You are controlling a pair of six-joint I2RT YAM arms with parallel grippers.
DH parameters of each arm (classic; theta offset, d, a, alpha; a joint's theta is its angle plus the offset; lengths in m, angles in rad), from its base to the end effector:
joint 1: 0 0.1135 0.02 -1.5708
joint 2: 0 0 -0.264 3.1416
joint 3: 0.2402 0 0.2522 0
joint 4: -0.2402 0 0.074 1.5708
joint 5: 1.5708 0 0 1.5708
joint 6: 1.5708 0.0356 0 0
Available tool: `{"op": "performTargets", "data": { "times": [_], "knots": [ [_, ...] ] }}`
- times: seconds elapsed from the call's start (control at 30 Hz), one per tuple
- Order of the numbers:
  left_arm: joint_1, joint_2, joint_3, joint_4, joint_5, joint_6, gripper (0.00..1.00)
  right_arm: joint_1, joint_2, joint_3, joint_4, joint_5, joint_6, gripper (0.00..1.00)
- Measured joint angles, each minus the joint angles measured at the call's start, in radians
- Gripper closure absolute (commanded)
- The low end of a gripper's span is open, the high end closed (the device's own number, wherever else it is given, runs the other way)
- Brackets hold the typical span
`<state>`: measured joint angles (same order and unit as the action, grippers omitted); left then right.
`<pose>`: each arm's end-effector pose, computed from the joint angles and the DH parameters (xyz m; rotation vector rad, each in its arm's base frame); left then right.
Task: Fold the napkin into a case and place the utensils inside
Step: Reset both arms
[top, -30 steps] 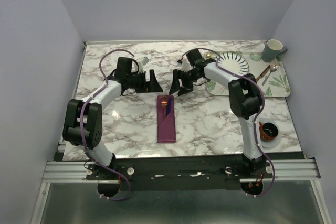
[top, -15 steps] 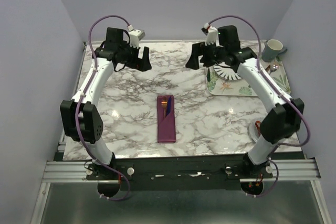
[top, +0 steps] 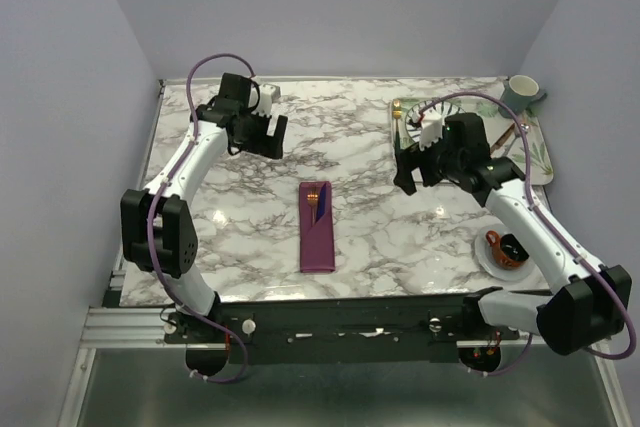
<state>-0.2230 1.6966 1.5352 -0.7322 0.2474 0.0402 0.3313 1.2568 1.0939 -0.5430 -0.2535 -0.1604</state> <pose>0.3614 -0.0909 0.3107 0.4301 2.4276 -0.3841 0.2547 0.0971 0.3137 -0.6831 2.1729 0.3783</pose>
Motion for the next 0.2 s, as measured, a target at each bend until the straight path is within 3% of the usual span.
{"op": "performTargets", "data": {
  "times": [0.2],
  "knots": [
    [0.003, -0.047, -0.17, 0.006, -0.032, -0.045, 0.01, -0.059, -0.091, -0.086, 0.007, 0.035, -0.035, 0.0]
  ]
}}
